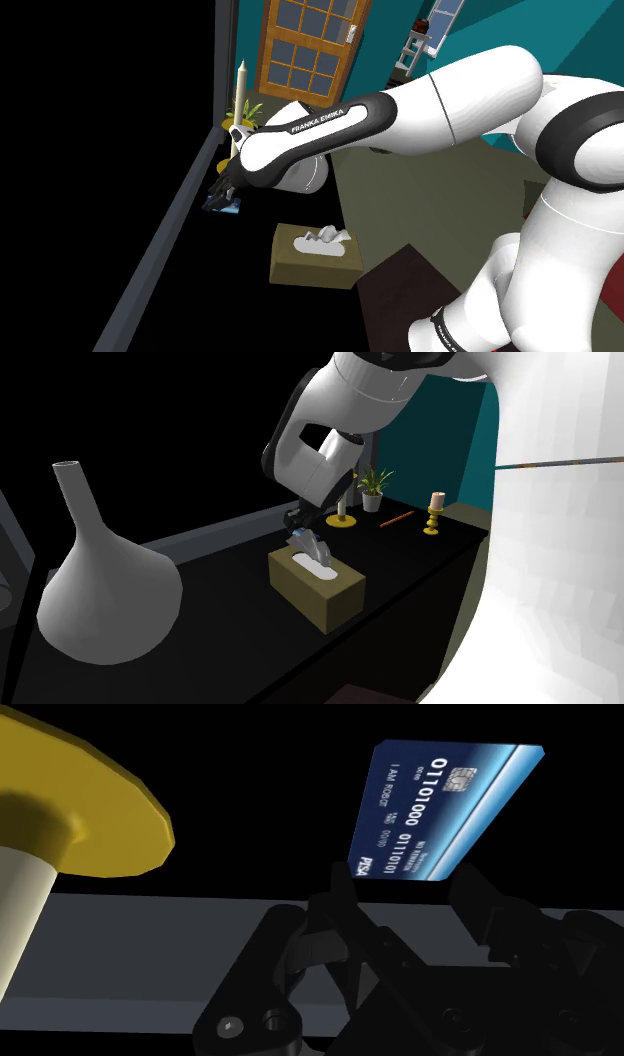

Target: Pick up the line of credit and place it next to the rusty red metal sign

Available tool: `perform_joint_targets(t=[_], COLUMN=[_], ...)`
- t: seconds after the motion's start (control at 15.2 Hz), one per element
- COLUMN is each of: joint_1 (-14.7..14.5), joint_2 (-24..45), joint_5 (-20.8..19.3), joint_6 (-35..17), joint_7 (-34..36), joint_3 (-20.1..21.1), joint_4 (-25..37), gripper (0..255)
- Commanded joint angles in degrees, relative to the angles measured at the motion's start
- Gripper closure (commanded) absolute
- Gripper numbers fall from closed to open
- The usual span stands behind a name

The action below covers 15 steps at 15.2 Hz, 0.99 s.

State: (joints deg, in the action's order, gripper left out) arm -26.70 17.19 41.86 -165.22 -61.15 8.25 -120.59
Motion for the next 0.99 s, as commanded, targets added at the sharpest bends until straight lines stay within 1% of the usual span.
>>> perform_joint_targets(t=[0.0,0.4,0.92], joint_1=[0.0,0.0,-1.7], joint_2=[0.0,0.0,-4.3], joint_5=[0.0,0.0,-5.4], joint_6=[0.0,0.0,4.5], joint_7=[0.0,0.0,6.0], joint_3=[0.0,0.0,-2.8], joint_4=[0.0,0.0,0.3], gripper=[255,255,255])
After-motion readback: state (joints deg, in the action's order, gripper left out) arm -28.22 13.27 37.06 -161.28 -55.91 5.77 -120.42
